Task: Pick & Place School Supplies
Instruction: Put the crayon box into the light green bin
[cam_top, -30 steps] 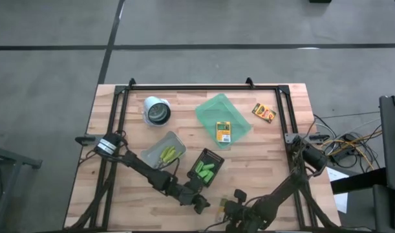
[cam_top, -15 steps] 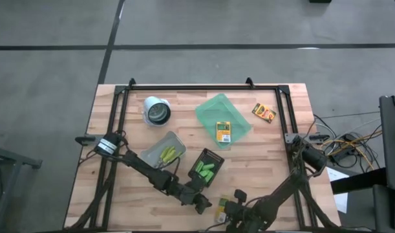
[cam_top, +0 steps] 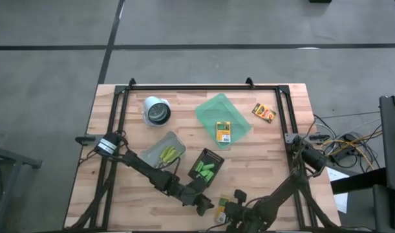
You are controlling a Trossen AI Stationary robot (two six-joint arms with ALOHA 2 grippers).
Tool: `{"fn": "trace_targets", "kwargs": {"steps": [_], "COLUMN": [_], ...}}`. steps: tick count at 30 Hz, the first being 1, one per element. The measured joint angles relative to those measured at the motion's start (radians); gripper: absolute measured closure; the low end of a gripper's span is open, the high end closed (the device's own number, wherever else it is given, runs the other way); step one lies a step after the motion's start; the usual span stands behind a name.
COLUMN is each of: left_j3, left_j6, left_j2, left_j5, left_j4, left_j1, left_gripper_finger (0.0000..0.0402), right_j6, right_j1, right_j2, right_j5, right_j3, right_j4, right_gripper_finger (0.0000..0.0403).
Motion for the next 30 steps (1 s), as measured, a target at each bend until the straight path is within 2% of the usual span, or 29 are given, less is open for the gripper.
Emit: {"fn": "trace_targets", "kwargs": {"steps": [30], "left_j3": [-0.006], "left_j6": [0.009], "left_j2": [0.000], "left_j5": [0.000], "left_j4": [0.001], "left_j1": [0.005], "left_gripper_finger": [0.0221], "right_j6": [-0.054], "right_j1": [-0.003], "right_j2": [-0.035], "right_j5": [0.031], "right_j3": [0.001], "right_j4": [0.004], "right_gripper_finger": [0.0394]}}
